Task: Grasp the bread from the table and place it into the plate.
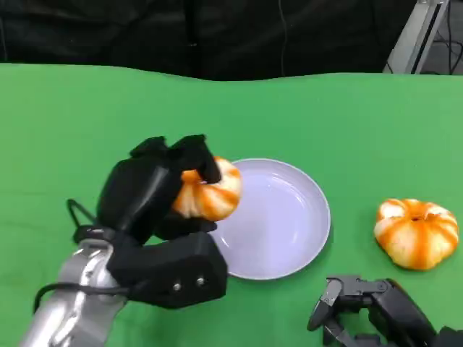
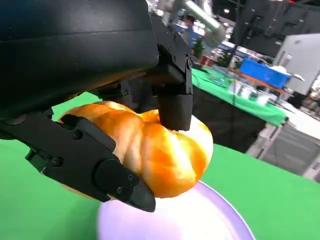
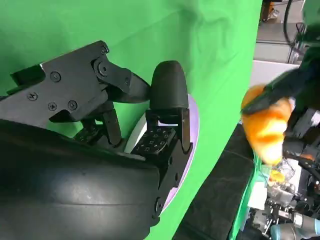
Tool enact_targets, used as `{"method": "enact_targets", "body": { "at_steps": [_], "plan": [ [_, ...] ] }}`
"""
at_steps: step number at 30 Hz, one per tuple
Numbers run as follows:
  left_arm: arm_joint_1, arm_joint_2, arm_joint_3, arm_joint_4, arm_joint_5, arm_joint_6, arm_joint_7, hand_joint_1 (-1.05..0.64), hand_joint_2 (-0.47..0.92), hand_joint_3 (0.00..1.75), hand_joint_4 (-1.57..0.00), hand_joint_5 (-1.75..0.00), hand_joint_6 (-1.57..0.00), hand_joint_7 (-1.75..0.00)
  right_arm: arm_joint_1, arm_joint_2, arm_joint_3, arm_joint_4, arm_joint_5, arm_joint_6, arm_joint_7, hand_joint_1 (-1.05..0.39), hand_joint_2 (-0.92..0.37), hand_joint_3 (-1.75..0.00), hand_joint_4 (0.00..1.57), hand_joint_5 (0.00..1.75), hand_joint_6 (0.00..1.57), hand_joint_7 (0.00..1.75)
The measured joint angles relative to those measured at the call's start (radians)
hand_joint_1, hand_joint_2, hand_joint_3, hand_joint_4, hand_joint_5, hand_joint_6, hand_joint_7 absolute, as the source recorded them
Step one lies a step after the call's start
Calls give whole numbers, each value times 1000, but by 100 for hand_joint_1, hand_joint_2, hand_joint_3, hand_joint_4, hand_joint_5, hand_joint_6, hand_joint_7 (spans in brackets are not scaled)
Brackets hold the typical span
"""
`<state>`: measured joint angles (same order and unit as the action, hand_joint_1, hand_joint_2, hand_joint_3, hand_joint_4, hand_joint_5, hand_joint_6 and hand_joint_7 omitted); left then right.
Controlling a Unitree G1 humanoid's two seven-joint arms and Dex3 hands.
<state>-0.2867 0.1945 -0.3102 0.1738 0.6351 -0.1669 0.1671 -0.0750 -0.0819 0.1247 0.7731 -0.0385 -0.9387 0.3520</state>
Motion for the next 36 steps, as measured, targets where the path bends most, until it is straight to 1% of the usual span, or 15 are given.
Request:
{"method": "enact_targets", "body": {
  "at_steps": [6,12,16,23,26,27,28,30,31,32,33,34,35,36],
  "plan": [
    [-64,-38,-28,130,2,-46,33,-8,80,0,-67,-175,-50,-175,2,0,4,-4,-6,2,-14,-12,-68,-86,82,146,89,107],
    [-146,-88,-66,312,-4,-95,50,-7,81,1,-65,-175,-48,-175,4,3,8,-7,-7,4,-18,-12,-67,-87,81,146,88,108],
    [-206,-105,-79,400,-14,-126,50,-8,80,0,-64,-175,-47,-175,4,3,9,-8,-7,4,-20,-13,-66,-88,81,145,88,107],
    [-302,-151,-97,623,-24,-188,53,-8,80,1,-62,-175,-46,-175,5,4,11,-11,-21,6,-28,-14,-67,-87,82,145,88,106],
    [-331,-162,-106,693,-25,-205,54,-10,81,1,-61,-175,-46,-173,5,5,12,-11,-23,7,-30,-14,-67,-86,82,145,88,106],
    [-339,-166,-109,713,-26,-206,53,-12,81,1,-61,-175,-48,-170,5,5,12,-11,-24,8,-32,-15,-67,-86,82,144,88,106],
    [-345,-170,-111,728,-29,-207,51,-13,80,1,-60,-171,-51,-163,5,5,12,-11,-24,8,-33,-15,-67,-85,81,144,88,106],
    [-356,-175,-116,754,-35,-209,48,-18,79,0,-63,-151,-68,-125,5,5,12,-11,-25,9,-37,-15,-68,-85,81,145,87,107],
    [-361,-175,-121,762,-34,-210,48,-21,79,0,-64,-142,-71,-113,5,5,12,-11,-25,9,-37,-15,-68,-85,81,145,87,107],
    [-364,-175,-124,770,-34,-211,48,-27,80,0,-68,-125,-78,-94,5,5,13,-11,-25,9,-37,-16,-68,-84,81,145,87,107],
    [-366,-175,-128,775,-34,-212,48,-30,80,0,-71,-115,-84,-80,5,5,14,-11,-24,9,-37,-16,-68,-84,80,145,87,108],
    [-367,-176,-129,779,-35,-212,48,-40,84,1,-77,-78,-89,-43,5,5,14,-12,-24,9,-37,-15,-68,-84,80,145,87,108],
    [-367,-176,-130,782,-35,-212,44,-44,85,0,-84,-57,-95,-24,5,5,15,-13,-24,10,-37,-15,-68,-84,80,146,87,108],
    [-367,-176,-130,783,-36,-212,36,-45,86,0,-88,-45,-98,-14,5,5,15,-15,-24,11,-37,-15,-68,-84,80,146,86,108]
  ]
}}
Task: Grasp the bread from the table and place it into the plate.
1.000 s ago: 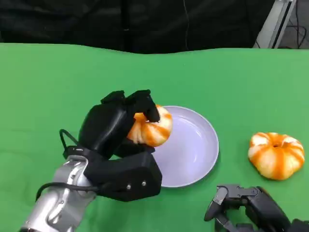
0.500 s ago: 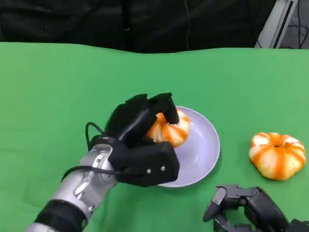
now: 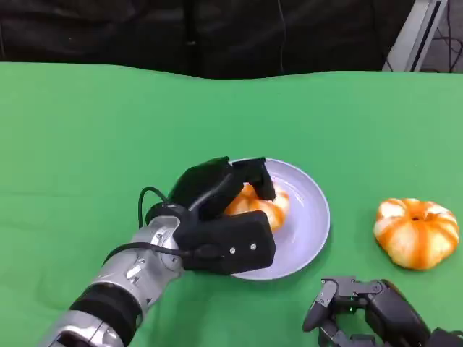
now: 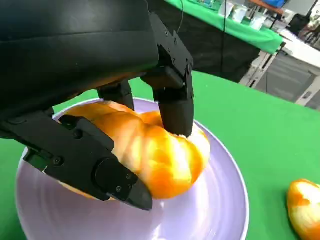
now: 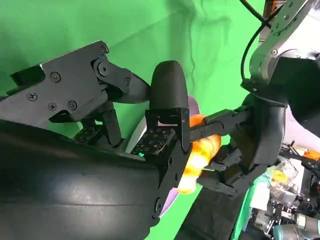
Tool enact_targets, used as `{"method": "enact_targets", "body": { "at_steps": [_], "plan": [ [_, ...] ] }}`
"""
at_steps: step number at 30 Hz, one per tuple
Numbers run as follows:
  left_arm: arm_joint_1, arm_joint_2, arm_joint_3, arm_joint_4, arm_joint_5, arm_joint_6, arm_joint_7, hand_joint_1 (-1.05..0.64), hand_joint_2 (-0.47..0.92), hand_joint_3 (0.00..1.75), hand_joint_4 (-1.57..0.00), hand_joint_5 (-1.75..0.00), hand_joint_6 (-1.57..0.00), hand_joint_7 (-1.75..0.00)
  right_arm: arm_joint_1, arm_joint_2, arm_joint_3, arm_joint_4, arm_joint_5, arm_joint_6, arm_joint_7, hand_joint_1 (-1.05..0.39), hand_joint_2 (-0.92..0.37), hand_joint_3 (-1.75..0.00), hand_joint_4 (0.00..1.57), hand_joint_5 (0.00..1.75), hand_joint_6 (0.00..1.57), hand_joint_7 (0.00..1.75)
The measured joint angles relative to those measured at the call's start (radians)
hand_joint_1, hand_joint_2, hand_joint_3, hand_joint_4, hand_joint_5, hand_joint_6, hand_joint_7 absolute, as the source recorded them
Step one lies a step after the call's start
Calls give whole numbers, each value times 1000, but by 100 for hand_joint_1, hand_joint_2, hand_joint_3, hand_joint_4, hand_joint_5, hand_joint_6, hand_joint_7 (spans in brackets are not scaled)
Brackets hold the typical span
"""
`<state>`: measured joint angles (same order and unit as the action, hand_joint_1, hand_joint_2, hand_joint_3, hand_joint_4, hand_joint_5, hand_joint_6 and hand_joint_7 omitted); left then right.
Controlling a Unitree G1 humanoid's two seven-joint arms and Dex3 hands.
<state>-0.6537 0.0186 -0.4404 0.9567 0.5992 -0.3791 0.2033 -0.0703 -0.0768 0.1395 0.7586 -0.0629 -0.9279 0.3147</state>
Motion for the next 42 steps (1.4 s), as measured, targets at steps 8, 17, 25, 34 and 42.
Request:
{"method": "enact_targets", "body": {
  "at_steps": [8,17,25,34,42],
  "plan": [
    [-9,9,2,-1,-30,-6,-114,-84,92,58,-47,0,-38,0,0,0,5,-4,0,5,0,-17,-67,-85,80,148,86,110],
    [-11,6,89,-38,-246,3,-417,-98,92,77,-24,0,-21,0,0,0,7,-3,0,6,0,-15,-66,-88,80,149,87,110],
    [-9,18,108,-73,-292,-6,-487,-98,92,82,-22,-1,-19,0,0,1,7,3,0,6,-1,-14,-66,-88,81,147,88,109],
    [52,16,160,-115,-324,-63,-428,-92,92,79,-26,-2,-23,-2,-1,2,6,3,1,6,-1,-13,-67,-87,81,146,88,109],
    [174,-37,249,-226,-434,-73,-366,-85,92,66,-41,-5,-28,-1,0,3,9,2,0,6,0,-13,-67,-87,81,147,87,110]
  ]
}}
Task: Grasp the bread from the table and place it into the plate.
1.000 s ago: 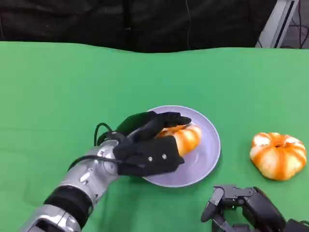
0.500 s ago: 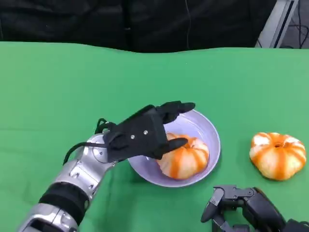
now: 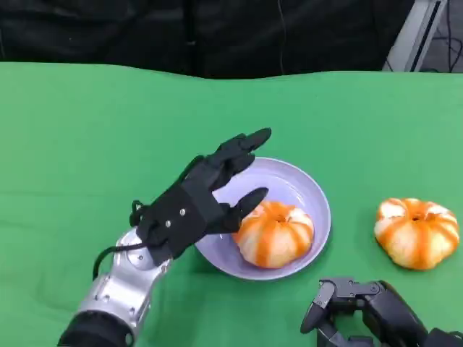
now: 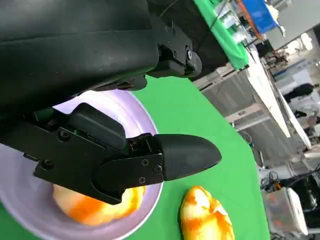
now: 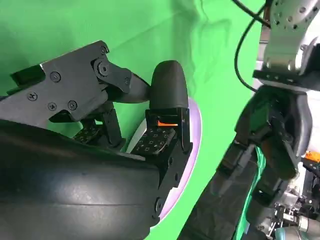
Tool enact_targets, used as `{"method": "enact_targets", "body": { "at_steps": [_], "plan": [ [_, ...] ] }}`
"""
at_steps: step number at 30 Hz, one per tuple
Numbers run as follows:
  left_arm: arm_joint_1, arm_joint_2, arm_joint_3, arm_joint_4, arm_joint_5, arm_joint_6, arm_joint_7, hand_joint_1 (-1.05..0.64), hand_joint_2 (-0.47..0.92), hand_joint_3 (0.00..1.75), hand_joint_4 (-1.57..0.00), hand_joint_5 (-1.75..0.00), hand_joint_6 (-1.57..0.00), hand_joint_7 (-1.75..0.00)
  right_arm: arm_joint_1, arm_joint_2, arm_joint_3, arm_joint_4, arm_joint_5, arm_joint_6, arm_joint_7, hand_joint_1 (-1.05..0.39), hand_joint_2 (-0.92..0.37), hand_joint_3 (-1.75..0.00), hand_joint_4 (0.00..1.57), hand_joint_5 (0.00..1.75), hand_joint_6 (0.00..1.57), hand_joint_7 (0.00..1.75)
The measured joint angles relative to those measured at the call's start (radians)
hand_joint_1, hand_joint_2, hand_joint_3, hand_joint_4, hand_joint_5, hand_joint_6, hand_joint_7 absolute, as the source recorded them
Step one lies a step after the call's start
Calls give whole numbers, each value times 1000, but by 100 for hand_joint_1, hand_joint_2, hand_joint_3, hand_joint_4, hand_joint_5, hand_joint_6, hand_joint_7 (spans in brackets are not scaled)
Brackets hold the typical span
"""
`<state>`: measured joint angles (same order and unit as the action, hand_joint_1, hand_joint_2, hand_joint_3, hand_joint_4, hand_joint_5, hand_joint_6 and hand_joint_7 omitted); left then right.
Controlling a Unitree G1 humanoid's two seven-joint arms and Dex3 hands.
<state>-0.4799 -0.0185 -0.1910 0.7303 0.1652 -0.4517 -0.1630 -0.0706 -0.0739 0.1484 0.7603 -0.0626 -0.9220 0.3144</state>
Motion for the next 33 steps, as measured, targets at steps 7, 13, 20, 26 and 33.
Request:
{"method": "enact_targets", "body": {
  "at_steps": [7,13,20,26,33],
  "plan": [
    [162,-48,86,-189,-211,26,-71,-85,92,63,-46,-4,-28,-1,-3,-1,-3,4,1,1,0,-12,-66,-88,82,146,87,110],
    [213,-54,105,-278,-267,36,-108,-84,92,59,-46,-3,-30,-1,-3,-2,-3,10,1,-2,0,-13,-68,-85,82,145,87,108],
    [336,-56,134,-428,-371,54,-154,-81,92,58,-50,-3,-33,-1,-3,-2,-5,12,8,-3,13,-14,-70,-81,82,145,88,106],
    [432,-26,155,-519,-414,76,-191,-80,92,52,-53,-3,-35,-2,0,-2,-5,8,7,-3,12,-14,-69,-82,81,146,87,108],
    [507,-27,169,-546,-487,87,-236,-76,92,48,-61,-5,-42,-3,1,-2,-5,3,7,-3,14,-14,-68,-83,81,147,86,109]
  ]
}}
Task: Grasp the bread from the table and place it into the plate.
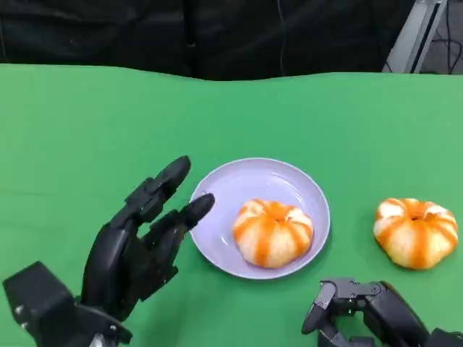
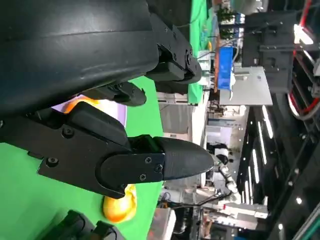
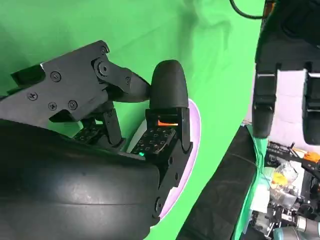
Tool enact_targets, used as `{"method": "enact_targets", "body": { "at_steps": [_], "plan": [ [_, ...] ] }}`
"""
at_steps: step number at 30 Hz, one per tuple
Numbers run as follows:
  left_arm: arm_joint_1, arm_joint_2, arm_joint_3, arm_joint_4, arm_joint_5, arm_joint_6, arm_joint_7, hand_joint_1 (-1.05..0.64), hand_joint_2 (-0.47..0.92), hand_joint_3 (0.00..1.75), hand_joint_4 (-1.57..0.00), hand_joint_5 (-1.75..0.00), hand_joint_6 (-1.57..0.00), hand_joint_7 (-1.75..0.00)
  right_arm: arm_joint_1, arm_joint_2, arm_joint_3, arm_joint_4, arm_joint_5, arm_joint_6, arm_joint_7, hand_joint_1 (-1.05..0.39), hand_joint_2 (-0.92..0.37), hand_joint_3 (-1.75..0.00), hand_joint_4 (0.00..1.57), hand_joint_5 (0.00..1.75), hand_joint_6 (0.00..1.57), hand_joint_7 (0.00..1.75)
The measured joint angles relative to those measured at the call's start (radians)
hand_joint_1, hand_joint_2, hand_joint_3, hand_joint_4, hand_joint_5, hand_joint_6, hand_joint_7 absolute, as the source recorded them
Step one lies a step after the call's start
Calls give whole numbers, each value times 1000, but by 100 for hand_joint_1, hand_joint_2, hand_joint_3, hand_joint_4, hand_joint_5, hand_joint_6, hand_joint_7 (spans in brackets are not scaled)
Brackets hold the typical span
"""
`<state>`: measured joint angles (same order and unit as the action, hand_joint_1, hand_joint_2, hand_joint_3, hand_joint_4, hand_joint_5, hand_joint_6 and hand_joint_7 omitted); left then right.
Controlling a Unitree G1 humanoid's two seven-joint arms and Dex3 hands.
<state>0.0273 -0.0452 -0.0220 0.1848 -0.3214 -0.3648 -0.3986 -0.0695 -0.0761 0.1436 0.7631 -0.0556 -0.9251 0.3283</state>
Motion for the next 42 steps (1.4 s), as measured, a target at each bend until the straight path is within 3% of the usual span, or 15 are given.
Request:
{"method": "enact_targets", "body": {
  "at_steps": [8,34,37,39,40,42],
  "plan": [
    [128,-7,41,33,-33,-135,-69,-71,92,42,-67,-4,-47,-3,12,-6,-5,-22,5,1,8,-14,-67,-85,80,147,86,110],
    [146,-78,74,207,-37,-251,-123,-58,92,32,-87,-4,-64,-3,22,-8,-13,-28,14,11,21,-13,-67,-86,81,145,87,109],
    [144,-78,79,209,-28,-257,-117,-29,92,23,-88,-3,-68,-3,22,-9,-13,-28,15,11,22,-13,-67,-86,81,146,86,109],
    [141,-78,81,210,2,-257,-94,-24,92,22,-88,-3,-68,-3,22,-9,-13,-29,15,11,25,-13,-67,-86,81,146,86,109],
    [140,-78,81,210,11,-257,-85,-8,92,25,-87,-2,-72,-4,22,-9,-13,-29,15,11,27,-14,-67,-86,81,146,86,110],
    [131,-78,79,223,59,-279,-56,2,92,28,-86,-1,-75,-4,22,-9,-13,-29,15,11,28,-14,-67,-86,81,146,86,110]
  ]
}}
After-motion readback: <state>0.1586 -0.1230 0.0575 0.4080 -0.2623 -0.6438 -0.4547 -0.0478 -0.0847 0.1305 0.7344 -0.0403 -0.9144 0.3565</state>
